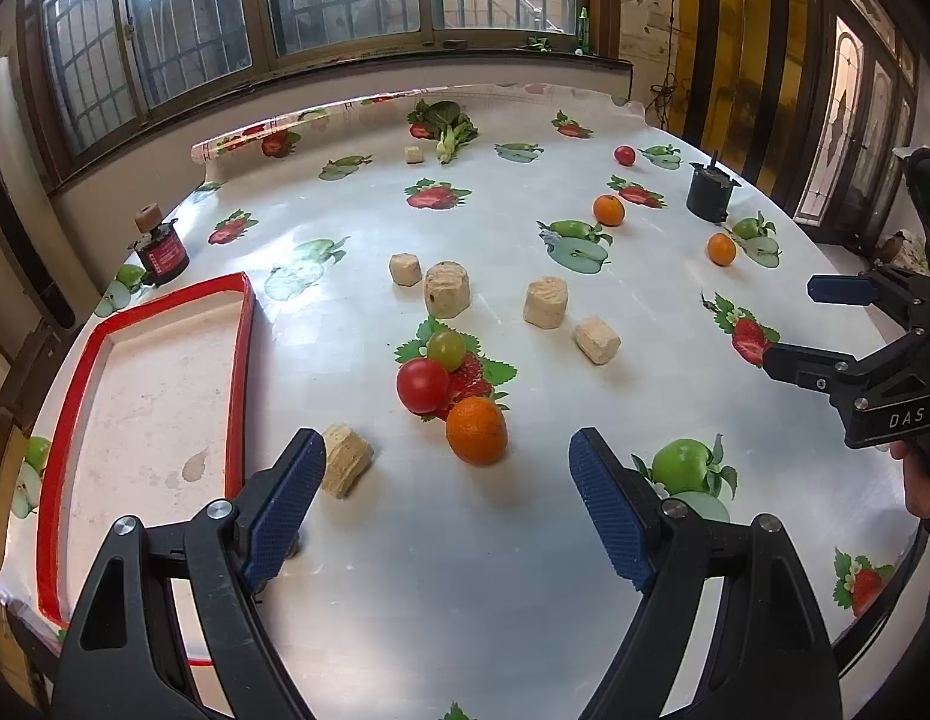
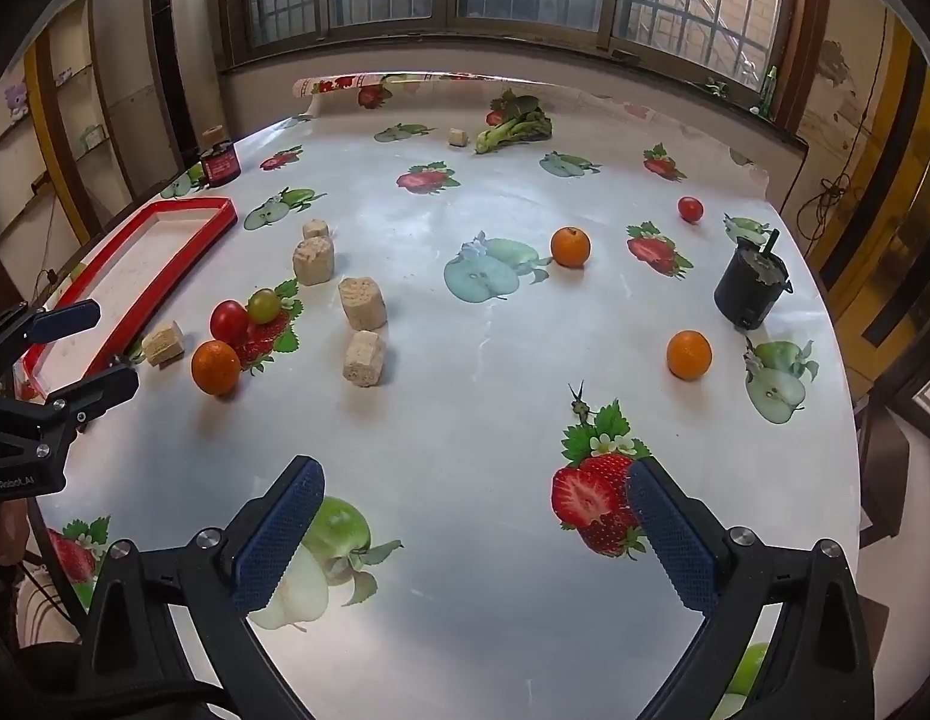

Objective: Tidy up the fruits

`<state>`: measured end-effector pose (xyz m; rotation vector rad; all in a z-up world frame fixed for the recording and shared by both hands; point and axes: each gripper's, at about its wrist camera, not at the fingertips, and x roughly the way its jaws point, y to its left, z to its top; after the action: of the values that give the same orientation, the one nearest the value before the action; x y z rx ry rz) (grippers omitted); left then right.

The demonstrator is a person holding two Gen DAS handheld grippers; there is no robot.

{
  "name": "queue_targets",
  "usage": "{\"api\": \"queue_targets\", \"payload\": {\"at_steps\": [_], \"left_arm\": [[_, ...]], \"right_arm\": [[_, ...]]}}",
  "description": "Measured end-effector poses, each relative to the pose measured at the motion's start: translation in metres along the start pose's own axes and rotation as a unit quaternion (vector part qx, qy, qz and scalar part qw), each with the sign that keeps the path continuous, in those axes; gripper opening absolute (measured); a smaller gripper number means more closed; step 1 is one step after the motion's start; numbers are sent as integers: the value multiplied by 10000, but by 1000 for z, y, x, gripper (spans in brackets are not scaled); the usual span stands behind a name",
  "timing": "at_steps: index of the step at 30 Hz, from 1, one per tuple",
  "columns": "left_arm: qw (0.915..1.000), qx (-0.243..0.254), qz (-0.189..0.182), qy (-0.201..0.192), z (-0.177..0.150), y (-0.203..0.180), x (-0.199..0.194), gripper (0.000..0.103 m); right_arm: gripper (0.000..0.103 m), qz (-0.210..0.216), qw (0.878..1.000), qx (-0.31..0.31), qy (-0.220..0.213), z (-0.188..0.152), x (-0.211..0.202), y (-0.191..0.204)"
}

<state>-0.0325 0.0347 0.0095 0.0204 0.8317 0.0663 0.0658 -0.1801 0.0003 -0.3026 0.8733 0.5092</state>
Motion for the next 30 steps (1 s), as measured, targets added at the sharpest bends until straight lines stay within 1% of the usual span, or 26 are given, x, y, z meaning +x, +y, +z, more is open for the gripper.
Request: {"api": "queue_targets", "payload": {"at_steps": [9, 15, 16, 20, 22, 26, 30], "left_arm": [[9999, -39, -86, 57, 1, -1, 4, 84], [9994, -95, -300, 168, 2, -5, 11, 84], [9992, -106, -344, 185, 2, -7, 13, 84], [9984, -145, -494, 247, 8, -13, 20, 84], [9978, -150, -580, 271, 12, -17, 24, 84], [9968, -126, -690, 379, 22, -30, 37, 84], [9958, -139, -783, 461, 32, -40, 52, 83]], "right_arm": [[101, 39, 10000, 79, 35, 0, 3, -6], [101, 56, 9998, 160, 51, 2, 4, -9], [101, 99, 9997, 199, 40, -4, 4, -15], [101, 128, 9993, 346, 88, -8, 8, -27], [96, 136, 9990, 403, 98, -10, 11, -32], [94, 88, 9985, 528, 119, -12, 18, -45], [89, 22, 9970, 744, 207, -13, 26, -69]]}}
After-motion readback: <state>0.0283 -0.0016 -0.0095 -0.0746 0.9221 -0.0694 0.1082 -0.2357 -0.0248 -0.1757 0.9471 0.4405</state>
